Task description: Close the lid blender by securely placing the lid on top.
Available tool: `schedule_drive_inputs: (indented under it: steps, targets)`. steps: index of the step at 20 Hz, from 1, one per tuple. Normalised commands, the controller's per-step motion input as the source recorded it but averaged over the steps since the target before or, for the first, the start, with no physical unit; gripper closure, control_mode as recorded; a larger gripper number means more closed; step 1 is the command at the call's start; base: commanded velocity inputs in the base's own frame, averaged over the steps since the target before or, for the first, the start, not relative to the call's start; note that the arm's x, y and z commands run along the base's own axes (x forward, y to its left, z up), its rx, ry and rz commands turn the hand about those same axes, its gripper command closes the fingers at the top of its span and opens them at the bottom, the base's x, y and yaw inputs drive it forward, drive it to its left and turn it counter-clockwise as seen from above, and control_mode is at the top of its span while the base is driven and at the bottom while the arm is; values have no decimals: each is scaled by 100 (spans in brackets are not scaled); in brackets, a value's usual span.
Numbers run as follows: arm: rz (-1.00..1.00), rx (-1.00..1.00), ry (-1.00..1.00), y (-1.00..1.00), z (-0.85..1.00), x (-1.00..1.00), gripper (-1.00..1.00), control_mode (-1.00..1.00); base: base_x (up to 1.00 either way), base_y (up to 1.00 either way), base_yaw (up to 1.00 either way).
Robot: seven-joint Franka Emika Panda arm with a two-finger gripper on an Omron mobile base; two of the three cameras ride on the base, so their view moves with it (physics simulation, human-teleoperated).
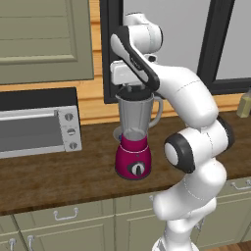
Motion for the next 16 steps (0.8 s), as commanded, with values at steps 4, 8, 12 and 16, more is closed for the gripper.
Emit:
schedule_drive_inputs:
  steps: [4, 8, 12, 16]
  targets:
    - [0, 0, -9, 0, -7, 0, 100, -100, 0, 0, 0]
    - [0, 0, -7, 0, -17, 0, 100, -100, 0, 0, 0]
    - [0, 0, -2, 0, -3, 0, 100, -100, 0, 0, 0]
    - [0, 0, 0, 0, 0, 0, 100, -100, 0, 0, 0]
